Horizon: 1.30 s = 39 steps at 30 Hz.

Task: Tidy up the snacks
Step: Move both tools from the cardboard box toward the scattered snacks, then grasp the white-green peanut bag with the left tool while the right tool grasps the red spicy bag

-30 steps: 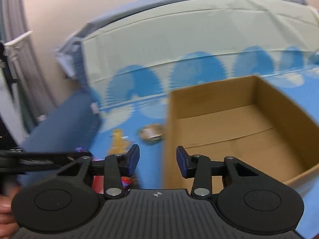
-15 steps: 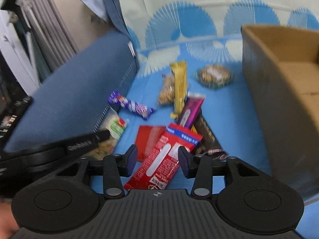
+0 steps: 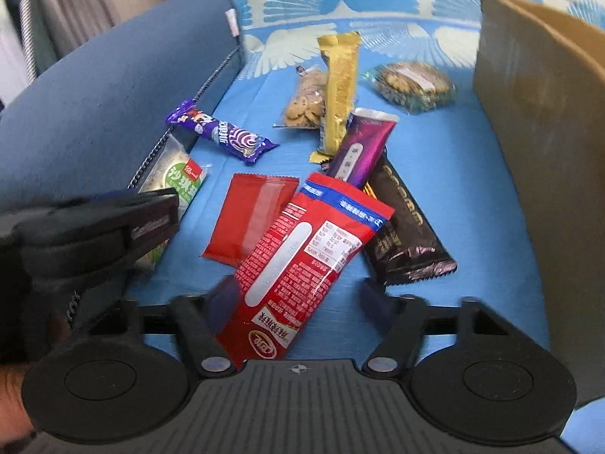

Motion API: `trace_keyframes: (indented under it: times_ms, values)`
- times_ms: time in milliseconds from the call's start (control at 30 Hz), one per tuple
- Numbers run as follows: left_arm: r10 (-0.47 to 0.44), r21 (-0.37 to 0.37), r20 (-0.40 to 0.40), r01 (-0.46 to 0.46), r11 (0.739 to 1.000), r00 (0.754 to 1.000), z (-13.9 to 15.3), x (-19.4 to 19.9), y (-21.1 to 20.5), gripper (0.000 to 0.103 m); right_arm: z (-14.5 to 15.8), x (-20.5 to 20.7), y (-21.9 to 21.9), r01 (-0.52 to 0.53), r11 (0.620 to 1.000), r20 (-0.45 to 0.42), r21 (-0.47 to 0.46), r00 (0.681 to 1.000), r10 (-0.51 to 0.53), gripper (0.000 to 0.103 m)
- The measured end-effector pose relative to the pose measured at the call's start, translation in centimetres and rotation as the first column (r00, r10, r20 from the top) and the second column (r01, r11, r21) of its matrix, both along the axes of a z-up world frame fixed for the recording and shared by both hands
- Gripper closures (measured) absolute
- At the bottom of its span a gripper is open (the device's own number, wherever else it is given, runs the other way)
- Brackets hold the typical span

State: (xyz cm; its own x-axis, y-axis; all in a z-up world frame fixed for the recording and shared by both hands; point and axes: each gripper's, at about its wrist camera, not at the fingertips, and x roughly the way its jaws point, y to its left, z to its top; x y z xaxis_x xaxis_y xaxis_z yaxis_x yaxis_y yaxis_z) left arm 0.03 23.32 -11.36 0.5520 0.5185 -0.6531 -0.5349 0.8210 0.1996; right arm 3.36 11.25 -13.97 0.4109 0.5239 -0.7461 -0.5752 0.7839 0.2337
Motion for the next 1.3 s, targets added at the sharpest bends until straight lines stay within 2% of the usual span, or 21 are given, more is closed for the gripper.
trace_keyframes:
  times_ms: [167, 233, 400, 533, 600, 633, 667, 800, 867, 933, 1100, 1133, 1167, 1267, 1300]
  values:
    - [-0.002, 0.015, -0.002, 0.002, 1.0, 1.0, -0.2, 0.2, -0.1, 0.067, 1.8, 0.7, -0.7, -0.014, 1.0, 0.059, -0.011, 0.998, 0.015, 0.1]
    - [-0.005, 0.018, -0.002, 0.005, 1.0, 1.0, -0.2, 0.3, 0.0, 0.067, 1.9, 0.6, -1.7, -0.014, 1.0, 0.058, -0.017, 0.998, 0.015, 0.103]
    - [-0.015, 0.042, -0.014, 0.016, 0.999, 1.0, -0.4, 0.6, -0.3, 0.061, 2.6, -0.1, -3.7, -0.022, 0.999, 0.077, -0.027, 0.997, 0.024, 0.103]
    - [-0.019, 0.028, 0.009, 0.018, 0.999, 1.0, -0.3, 0.3, -0.1, 0.061, 3.0, -0.4, -4.5, -0.047, 0.998, 0.053, 0.048, 0.998, 0.044, 0.096]
    - [-0.022, -0.018, 0.066, 0.024, 1.0, 0.998, 0.3, -0.3, 0.3, 0.061, 2.9, -0.9, -3.4, -0.062, 0.997, 0.056, 0.052, 0.997, 0.059, 0.07]
    - [-0.025, -0.039, 0.093, 0.029, 0.999, 0.995, 0.5, -0.6, 0.6, 0.061, 2.8, -1.2, -3.0, -0.063, 0.997, 0.067, 0.049, 0.996, 0.06, 0.047]
    - [-0.029, -0.055, 0.117, 0.035, 0.998, 0.993, 0.8, -0.8, 0.7, 0.061, 2.7, -1.4, -2.5, -0.063, 0.997, 0.085, 0.047, 0.995, 0.059, 0.035]
    - [-0.042, -0.117, 0.224, 0.07, 0.991, 0.974, 1.8, -1.9, 1.1, 0.059, 1.9, -1.3, -0.8, -0.06, 0.998, 0.092, 0.03, 0.994, 0.057, 0.029]
    - [-0.05, -0.13, 0.252, 0.085, 0.988, 0.966, 2.1, -2.2, 1.2, 0.058, 1.4, -1.1, 0.2, -0.034, 0.999, 0.092, 0.01, 0.995, 0.033, 0.017]
    - [-0.055, -0.138, 0.27, 0.095, 0.986, 0.961, 2.2, -2.3, 1.2, 0.056, 1.0, -0.9, 1.0, -0.012, 1.0, 0.09, -0.006, 0.996, 0.013, 0.013]
    - [-0.062, -0.12, 0.252, 0.095, 0.988, 0.966, 2.1, -2.0, 0.7, 0.051, -0.4, -0.2, 2.3, 0.011, 0.998, 0.081, -0.061, 0.997, -0.006, 0.013]
    - [-0.063, -0.111, 0.243, 0.092, 0.99, 0.968, 2.0, -2.0, 0.6, 0.05, -0.5, -0.1, 2.2, 0.017, 0.998, 0.093, -0.068, 0.996, -0.011, 0.017]
    - [-0.063, -0.099, 0.23, 0.088, 0.991, 0.971, 1.9, -1.8, 0.5, 0.05, -0.4, -0.2, 2.0, 0.025, 0.997, 0.103, -0.078, 0.995, -0.017, 0.034]
    - [-0.059, -0.043, 0.167, 0.067, 0.997, 0.984, 1.3, -0.9, -0.1, 0.047, 0.0, 0.1, 1.0, 0.024, 0.996, 0.113, -0.087, 0.994, -0.014, 0.061]
    - [-0.059, -0.023, 0.143, 0.063, 0.998, 0.988, 1.1, -0.6, -0.3, 0.045, 0.1, 0.3, 0.5, 0.025, 0.997, 0.101, -0.076, 0.995, -0.017, 0.064]
